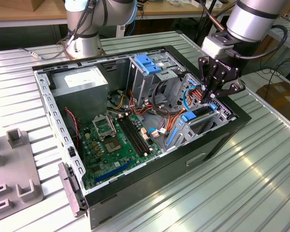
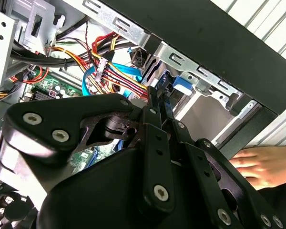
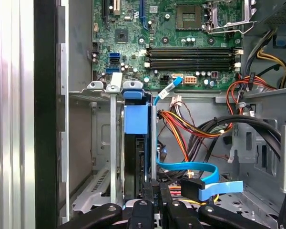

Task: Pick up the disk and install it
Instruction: 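Insert the first disk wire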

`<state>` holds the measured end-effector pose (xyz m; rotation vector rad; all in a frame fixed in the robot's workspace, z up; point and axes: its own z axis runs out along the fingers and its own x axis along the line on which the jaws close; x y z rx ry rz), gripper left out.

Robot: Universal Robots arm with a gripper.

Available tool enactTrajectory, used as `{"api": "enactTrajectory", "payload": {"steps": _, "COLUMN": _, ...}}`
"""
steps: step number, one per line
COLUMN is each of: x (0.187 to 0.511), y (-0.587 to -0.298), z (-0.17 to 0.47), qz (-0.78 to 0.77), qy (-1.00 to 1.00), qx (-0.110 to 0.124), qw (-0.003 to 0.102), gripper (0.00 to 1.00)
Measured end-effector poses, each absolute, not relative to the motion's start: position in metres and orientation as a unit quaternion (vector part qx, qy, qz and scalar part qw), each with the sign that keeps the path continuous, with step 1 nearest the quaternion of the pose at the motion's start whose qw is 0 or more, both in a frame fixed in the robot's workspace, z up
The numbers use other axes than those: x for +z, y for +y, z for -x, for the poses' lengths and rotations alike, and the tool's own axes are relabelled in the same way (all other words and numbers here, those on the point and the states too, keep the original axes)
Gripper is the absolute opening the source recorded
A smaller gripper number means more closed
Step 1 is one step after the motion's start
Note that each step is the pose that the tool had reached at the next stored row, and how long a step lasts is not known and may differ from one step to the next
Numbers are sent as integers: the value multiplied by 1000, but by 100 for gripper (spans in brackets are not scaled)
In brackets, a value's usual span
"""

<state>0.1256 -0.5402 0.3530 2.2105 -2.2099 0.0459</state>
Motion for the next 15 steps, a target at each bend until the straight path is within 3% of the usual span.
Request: {"api": "enactTrajectory", "payload": {"steps": 15, "x": 349, "y": -550, "z": -119, "qz": -710, "qy": -704, "qx": 15, "qw": 8, "gripper": 17}}
